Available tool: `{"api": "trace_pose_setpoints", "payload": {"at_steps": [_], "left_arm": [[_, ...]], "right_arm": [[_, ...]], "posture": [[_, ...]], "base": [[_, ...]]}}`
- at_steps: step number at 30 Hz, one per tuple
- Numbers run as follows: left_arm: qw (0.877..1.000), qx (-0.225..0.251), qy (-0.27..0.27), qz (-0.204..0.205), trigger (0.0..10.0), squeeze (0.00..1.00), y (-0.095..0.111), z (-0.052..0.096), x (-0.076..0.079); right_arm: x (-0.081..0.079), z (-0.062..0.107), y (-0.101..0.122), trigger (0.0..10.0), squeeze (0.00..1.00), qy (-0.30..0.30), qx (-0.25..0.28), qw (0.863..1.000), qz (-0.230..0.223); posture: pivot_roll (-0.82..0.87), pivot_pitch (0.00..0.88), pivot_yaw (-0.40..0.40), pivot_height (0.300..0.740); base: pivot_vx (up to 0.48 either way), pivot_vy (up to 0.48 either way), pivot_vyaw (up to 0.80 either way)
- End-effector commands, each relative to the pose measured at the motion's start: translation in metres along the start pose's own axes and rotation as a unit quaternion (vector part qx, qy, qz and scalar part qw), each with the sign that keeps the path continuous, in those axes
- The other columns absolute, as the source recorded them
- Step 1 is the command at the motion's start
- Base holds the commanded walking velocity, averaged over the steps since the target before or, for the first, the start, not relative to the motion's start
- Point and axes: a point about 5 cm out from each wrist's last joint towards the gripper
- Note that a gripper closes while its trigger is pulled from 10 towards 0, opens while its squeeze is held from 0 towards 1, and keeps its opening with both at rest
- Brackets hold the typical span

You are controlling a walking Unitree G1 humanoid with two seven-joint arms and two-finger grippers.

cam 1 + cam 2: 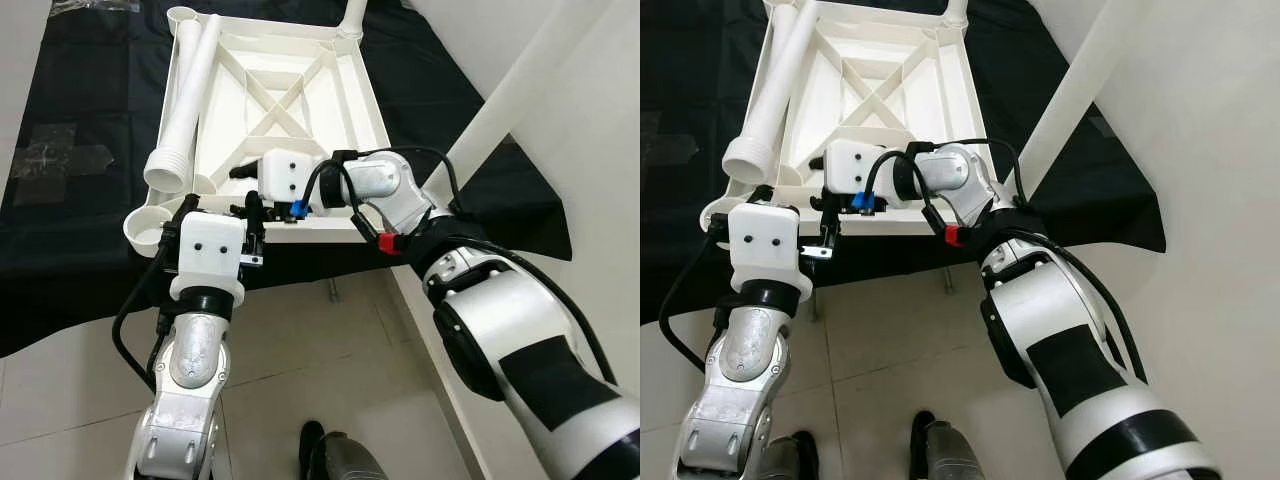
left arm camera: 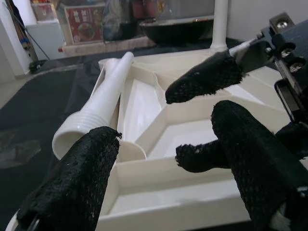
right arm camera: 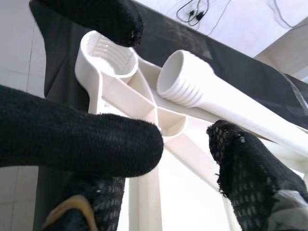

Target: Building children table

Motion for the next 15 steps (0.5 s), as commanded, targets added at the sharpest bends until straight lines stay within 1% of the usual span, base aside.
{"api": "trace_pose_setpoints", "payload": {"at_steps": [1,2,3,4,6,7,8,9,10,11,12,13,14,15], "left_arm": [[0.999,-0.034,-0.015,0.003,10.0,0.00,-0.013,0.003,0.006],[0.999,-0.034,-0.015,0.003,10.0,0.00,-0.013,0.003,0.006],[0.999,-0.033,-0.015,0.006,10.0,0.00,-0.012,0.003,0.007],[0.999,-0.032,-0.015,0.008,10.0,0.00,-0.012,0.003,0.007],[0.999,-0.036,-0.014,0.015,10.0,0.00,-0.013,0.004,0.006],[0.999,-0.036,-0.014,0.015,10.0,0.00,-0.013,0.004,0.006],[0.999,-0.037,-0.014,0.016,10.0,0.00,-0.014,0.005,0.006],[0.999,-0.037,-0.014,0.016,10.0,0.00,-0.014,0.005,0.006],[0.999,-0.038,-0.012,0.017,10.0,0.00,-0.014,0.005,0.004],[0.999,-0.038,-0.012,0.017,10.0,0.00,-0.014,0.005,0.004],[0.999,-0.039,-0.008,0.018,10.0,0.00,-0.014,0.005,0.001],[0.999,-0.038,-0.005,0.018,10.0,0.00,-0.014,0.004,-0.001],[0.999,-0.038,-0.004,0.019,10.0,0.00,-0.014,0.003,-0.003],[0.999,-0.038,-0.004,0.019,10.0,0.00,-0.014,0.003,-0.003]], "right_arm": [[0.010,0.008,0.004,10.0,0.00,-0.030,0.030,0.999,-0.028],[0.011,0.009,0.004,10.0,0.00,-0.035,0.033,0.998,-0.039],[0.016,0.011,0.002,10.0,0.00,-0.063,0.039,0.994,-0.078],[0.019,0.013,0.000,10.0,0.00,-0.081,0.041,0.990,-0.105],[0.031,0.019,-0.003,10.0,0.00,-0.158,0.075,0.966,-0.193],[0.031,0.019,-0.003,10.0,0.00,-0.158,0.075,0.966,-0.193],[0.033,0.021,-0.004,10.0,0.00,-0.178,0.085,0.957,-0.214],[0.033,0.021,-0.004,10.0,0.00,-0.178,0.085,0.957,-0.214],[0.038,0.027,-0.006,10.0,0.00,-0.225,0.111,0.936,-0.246],[0.038,0.027,-0.006,10.0,0.00,-0.225,0.111,0.936,-0.246],[0.040,0.034,-0.010,10.0,0.00,-0.279,0.139,0.911,-0.271],[0.040,0.041,-0.016,10.0,0.00,-0.330,0.163,0.882,-0.293],[0.040,0.047,-0.020,10.0,0.00,-0.361,0.178,0.862,-0.307],[0.040,0.047,-0.020,10.0,0.00,-0.361,0.178,0.862,-0.307]], "posture": [[0.01,0.204,-0.158,0.740],[0.01,0.204,-0.158,0.740],[0.02,0.198,-0.160,0.740],[0.02,0.198,-0.160,0.740],[0.02,0.181,-0.154,0.740],[0.02,0.181,-0.154,0.740],[0.02,0.181,-0.154,0.740],[0.02,0.181,-0.154,0.740],[0.04,0.167,-0.147,0.740],[0.04,0.167,-0.147,0.740],[0.04,0.162,-0.143,0.740],[0.04,0.156,-0.136,0.740],[0.04,0.156,-0.136,0.740],[0.04,0.156,-0.136,0.740]], "base": [[0.000,0.000,0.00],[0.000,0.000,0.00],[0.000,0.000,0.00],[0.000,0.000,0.00],[0.000,0.000,0.00],[0.000,0.000,0.00],[0.000,0.000,0.00],[0.000,0.000,0.00],[0.000,0.000,0.00],[0.000,0.000,0.00],[0.000,0.000,0.00],[0.000,0.000,0.00],[0.000,0.000,0.00],[0.000,0.000,0.00]]}}
Point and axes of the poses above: a point about 5 cm out from each wrist's last joint towards the gripper, its own z axis pointing back from the gripper into the wrist, its own y axis along the axis of the wrist's last joint, x = y × z, and after that the axes turned 8 degrees about -z, right-handed
